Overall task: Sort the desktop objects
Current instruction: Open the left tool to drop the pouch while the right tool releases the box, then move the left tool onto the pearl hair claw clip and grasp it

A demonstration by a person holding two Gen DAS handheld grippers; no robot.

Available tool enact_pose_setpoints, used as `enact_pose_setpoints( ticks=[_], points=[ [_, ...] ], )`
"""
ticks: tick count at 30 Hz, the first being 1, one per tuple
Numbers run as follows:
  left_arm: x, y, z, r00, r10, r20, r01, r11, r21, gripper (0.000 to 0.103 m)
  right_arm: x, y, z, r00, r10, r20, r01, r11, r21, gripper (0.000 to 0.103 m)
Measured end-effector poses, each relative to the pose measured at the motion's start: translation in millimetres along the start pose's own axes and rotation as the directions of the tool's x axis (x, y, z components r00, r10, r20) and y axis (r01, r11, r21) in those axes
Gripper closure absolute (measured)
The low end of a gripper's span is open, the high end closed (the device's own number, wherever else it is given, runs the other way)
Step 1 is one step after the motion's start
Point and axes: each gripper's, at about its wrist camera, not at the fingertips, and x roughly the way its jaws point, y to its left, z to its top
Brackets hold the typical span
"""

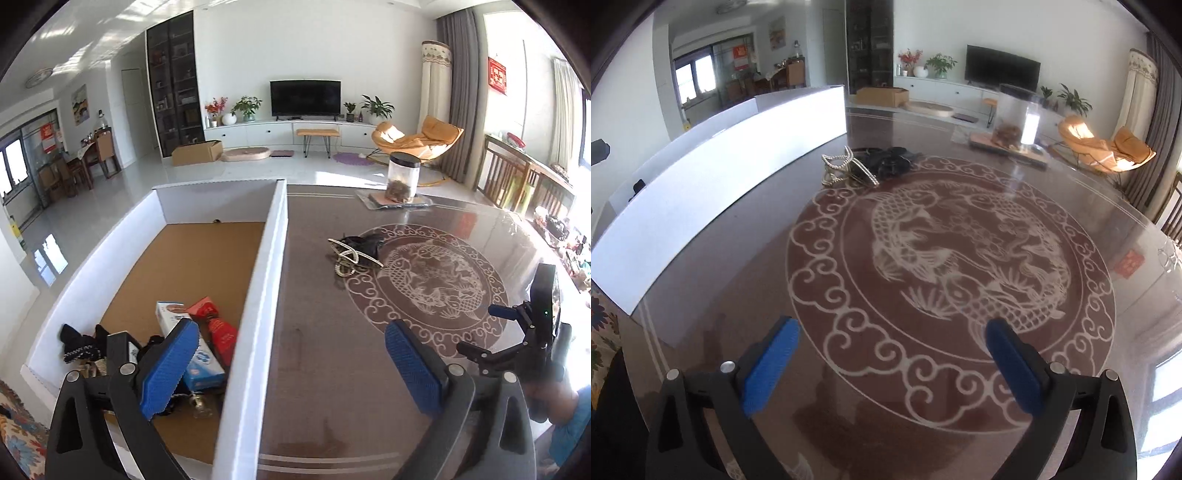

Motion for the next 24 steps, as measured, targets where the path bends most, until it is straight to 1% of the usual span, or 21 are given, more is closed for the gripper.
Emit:
enact_pose_setpoints(
  ticks=[2, 3, 5, 7, 9, 11, 13, 15, 16, 17, 19, 22, 24],
  points=[
    [24.4, -32.6, -1.9, 0.997, -0.041, -0.065, 0.042, 0.999, 0.021, 0.0, -7.5, -21.1, -18.3, 1.0, -0.027, -0.015, 0.027, 1.0, 0.009, 0.002],
    [39.1, -46.5, -5.6, 0.994, -0.045, -0.096, 0.048, 0.998, 0.029, 0.0, -6.9, -26.6, -22.5, 0.999, -0.034, -0.022, 0.034, 0.999, 0.012, 0.002],
    [76.0, -67.1, -8.8, 0.986, -0.038, -0.165, 0.043, 0.999, 0.028, 0.0, -2.3, -29.8, -31.2, 0.999, -0.037, -0.036, 0.038, 0.999, 0.025, 0.002],
    [111.1, -81.5, -12.9, 0.973, -0.032, -0.228, 0.038, 0.999, 0.02, 0.0, 2.3, -32.6, -30.4, 0.999, -0.028, -0.041, 0.029, 0.999, 0.045, 0.002],
    [142.1, -90.2, -13.4, 0.962, -0.017, -0.271, 0.021, 1.0, 0.014, 0.0, 5.3, -31.4, -26.9, 0.999, -0.026, -0.03, 0.028, 0.998, 0.053, 0.002],
    [168.8, -94.7, -9.5, 0.952, -0.011, -0.306, 0.008, 1.0, -0.012, 0.0, 13.4, -31.4, -26.1, 0.998, -0.027, -0.06, 0.031, 0.998, 0.06, 0.002],
    [192.7, -100.0, -3.5, 0.946, -0.015, -0.325, -0.001, 0.999, -0.047, 0.0, 15.0, -31.6, -27.0, 0.997, -0.033, -0.073, 0.038, 0.997, 0.067, 0.0],
    [210.7, -98.7, 5.6, 0.943, 0.012, -0.334, -0.035, 0.997, -0.062, 0.0, 14.4, -30.5, -27.5, 0.997, -0.036, -0.074, 0.041, 0.997, 0.066, 0.0],
    [218.6, -98.3, 11.0, 0.946, 0.032, -0.323, -0.055, 0.997, -0.062, 0.0, 14.3, -30.4, -27.5, 0.997, -0.035, -0.074, 0.04, 0.997, 0.066, 0.0],
    [226.4, -96.5, 17.2, 0.946, 0.032, -0.322, -0.06, 0.995, -0.075, 0.0, 14.3, -30.1, -27.6, 0.997, -0.035, -0.073, 0.039, 0.997, 0.066, 0.0],
    [241.4, -92.5, 32.2, 0.943, 0.045, -0.33, -0.08, 0.992, -0.093, 0.0, 13.7, -29.6, -28.6, 0.997, -0.035, -0.073, 0.04, 0.997, 0.066, 0.0],
    [259.0, -88.3, 51.8, 0.934, 0.035, -0.355, -0.08, 0.991, -0.112, 0.0, 13.4, -29.5, -29.0, 0.997, -0.035, -0.073, 0.04, 0.997, 0.067, 0.0],
    [266.3, -86.1, 59.6, 0.935, 0.015, -0.355, -0.067, 0.989, -0.135, 0.0, 13.5, -29.7, -28.8, 0.997, -0.035, -0.073, 0.04, 0.997, 0.067, 0.0]
  ],
)
